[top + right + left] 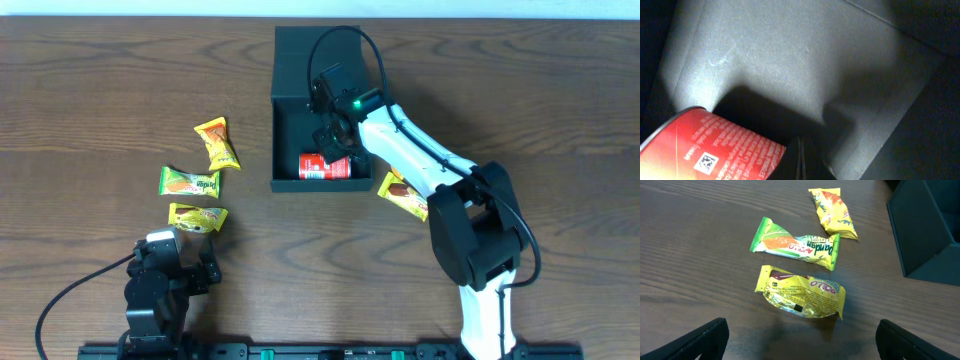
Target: Pack container
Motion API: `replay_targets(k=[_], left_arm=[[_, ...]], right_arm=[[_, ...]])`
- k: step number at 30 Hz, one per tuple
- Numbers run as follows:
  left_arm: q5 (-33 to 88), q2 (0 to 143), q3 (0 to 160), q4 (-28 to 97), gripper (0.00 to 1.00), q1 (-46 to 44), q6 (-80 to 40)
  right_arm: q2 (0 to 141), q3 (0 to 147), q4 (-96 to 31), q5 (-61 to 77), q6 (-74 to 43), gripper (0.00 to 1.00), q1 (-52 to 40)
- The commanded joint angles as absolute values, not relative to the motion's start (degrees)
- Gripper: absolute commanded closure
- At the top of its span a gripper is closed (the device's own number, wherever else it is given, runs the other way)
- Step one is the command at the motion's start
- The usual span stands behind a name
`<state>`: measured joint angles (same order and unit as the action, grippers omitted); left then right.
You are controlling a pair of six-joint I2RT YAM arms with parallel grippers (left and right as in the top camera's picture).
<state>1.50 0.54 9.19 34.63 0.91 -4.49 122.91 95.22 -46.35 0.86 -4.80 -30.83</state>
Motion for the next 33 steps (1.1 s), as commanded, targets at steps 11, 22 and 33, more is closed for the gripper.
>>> replay_targets(k=[11,22,33], left_arm=[[1.1,0.3,8.8,34.9,0.05,0.7,-4.3],[1.1,0.3,8.8,34.9,0.05,0.7,-4.3],[1.1,0.3,8.8,34.9,0.05,0.7,-4.3]], right_arm=[[123.3,102.9,-50.9,2.1,-6.9,0.99,-30.5],[123.4,111.9,-50.7,12.1,-5.7,0.99,-36.1],[125.8,110.1,-51.4,7.9,-6.0,0.99,-40.1]])
